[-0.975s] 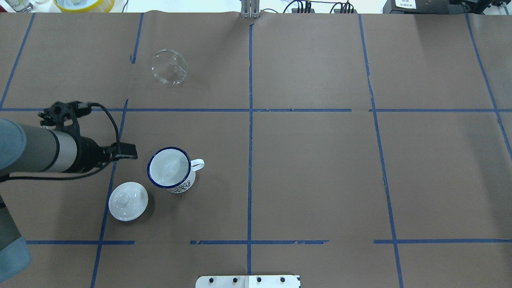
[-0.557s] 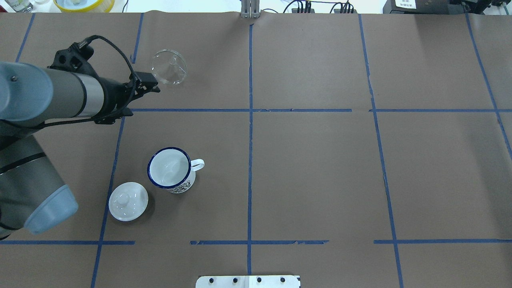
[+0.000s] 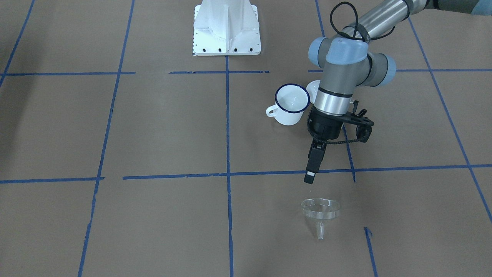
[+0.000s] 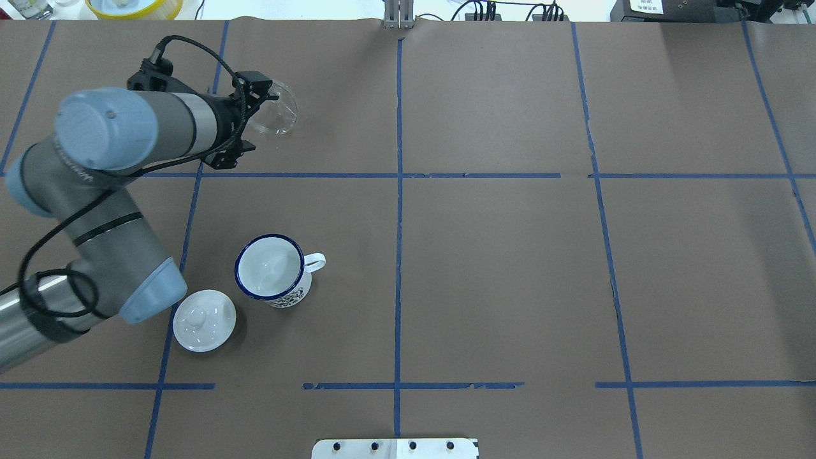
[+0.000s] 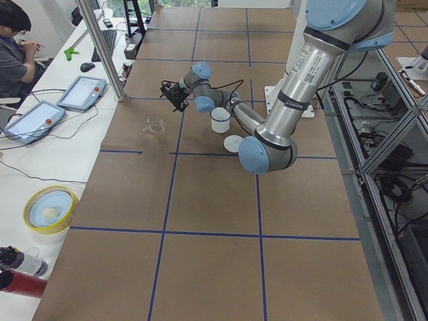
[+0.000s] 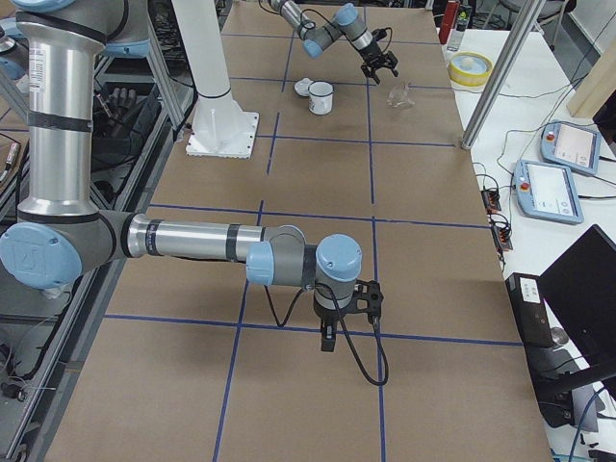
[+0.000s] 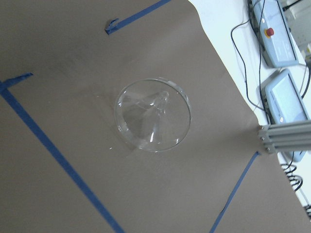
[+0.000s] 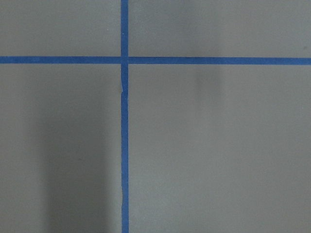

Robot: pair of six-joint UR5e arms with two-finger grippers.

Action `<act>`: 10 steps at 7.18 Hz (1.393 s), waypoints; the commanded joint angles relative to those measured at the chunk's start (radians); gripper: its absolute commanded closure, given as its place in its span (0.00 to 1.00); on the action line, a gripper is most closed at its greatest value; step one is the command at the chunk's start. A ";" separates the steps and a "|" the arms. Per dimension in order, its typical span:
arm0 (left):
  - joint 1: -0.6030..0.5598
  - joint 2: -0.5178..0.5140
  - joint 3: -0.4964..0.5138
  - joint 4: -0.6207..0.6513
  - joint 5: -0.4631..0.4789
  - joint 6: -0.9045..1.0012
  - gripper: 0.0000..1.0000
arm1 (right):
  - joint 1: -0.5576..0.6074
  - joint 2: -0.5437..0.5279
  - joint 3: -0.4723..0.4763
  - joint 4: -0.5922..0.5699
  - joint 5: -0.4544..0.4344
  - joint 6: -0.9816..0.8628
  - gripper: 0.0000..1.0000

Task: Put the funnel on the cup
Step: 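Reach the left gripper to the clear glass funnel and grasp it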

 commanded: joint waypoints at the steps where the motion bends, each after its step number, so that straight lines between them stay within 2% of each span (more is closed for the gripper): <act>1: -0.009 -0.045 0.141 -0.072 0.066 -0.050 0.00 | 0.000 0.000 0.000 0.000 0.000 0.000 0.00; 2: -0.024 -0.053 0.166 -0.078 0.066 -0.051 0.02 | 0.000 0.000 0.000 0.000 0.000 0.000 0.00; 4: -0.036 -0.089 0.299 -0.170 0.066 -0.051 0.03 | 0.000 0.000 0.000 0.000 0.000 0.000 0.00; 5: -0.036 -0.092 0.309 -0.179 0.066 -0.049 0.04 | 0.000 0.000 0.000 0.000 0.000 0.000 0.00; 6: -0.036 -0.097 0.309 -0.179 0.066 -0.049 0.12 | 0.000 0.000 0.000 0.000 0.000 0.000 0.00; 7: -0.036 -0.097 0.307 -0.179 0.064 -0.046 0.41 | 0.000 0.000 0.000 0.000 0.000 0.000 0.00; 8: -0.036 -0.097 0.306 -0.179 0.061 -0.038 0.91 | 0.000 0.000 0.000 0.000 0.000 0.000 0.00; 9: -0.035 -0.097 0.303 -0.179 0.061 -0.029 1.00 | 0.000 0.000 0.000 0.000 0.000 0.000 0.00; 10: -0.036 -0.097 0.301 -0.179 0.063 -0.026 1.00 | 0.000 0.000 0.000 0.000 0.000 0.000 0.00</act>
